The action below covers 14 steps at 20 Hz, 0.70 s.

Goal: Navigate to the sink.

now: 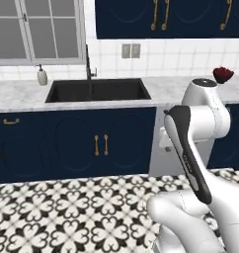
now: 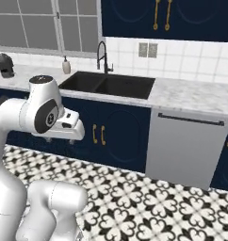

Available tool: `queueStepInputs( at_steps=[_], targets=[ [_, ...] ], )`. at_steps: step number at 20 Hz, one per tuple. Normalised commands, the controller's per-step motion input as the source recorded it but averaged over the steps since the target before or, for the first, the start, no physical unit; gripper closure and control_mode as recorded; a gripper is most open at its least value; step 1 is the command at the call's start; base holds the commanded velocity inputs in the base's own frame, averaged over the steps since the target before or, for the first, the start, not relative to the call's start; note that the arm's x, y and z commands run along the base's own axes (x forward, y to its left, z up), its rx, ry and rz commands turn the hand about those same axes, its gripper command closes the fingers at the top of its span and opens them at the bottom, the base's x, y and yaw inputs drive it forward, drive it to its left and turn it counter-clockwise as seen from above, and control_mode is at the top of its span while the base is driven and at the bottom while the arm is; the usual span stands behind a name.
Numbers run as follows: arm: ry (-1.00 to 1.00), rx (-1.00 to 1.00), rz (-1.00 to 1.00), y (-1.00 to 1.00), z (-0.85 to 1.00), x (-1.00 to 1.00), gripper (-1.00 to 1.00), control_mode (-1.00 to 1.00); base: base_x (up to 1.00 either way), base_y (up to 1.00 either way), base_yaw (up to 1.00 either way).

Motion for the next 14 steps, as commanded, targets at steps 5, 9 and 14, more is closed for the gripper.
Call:
queueStepInputs(
  at_steps=[5,9,14],
  targets=[
    [0.00,0.00,0.00,0.00,0.00,0.00,-1.00,1.00,0.89,0.76,-0.07],
    [0.00,0.00,0.00,0.00,0.00,0.00,-1.00,1.00,0.85,0.60,-0.08],
    [0.00,0.00,0.00,0.00,0.00,0.00,-1.00,1.00,0.85,0.49,-0.08]
  ],
)
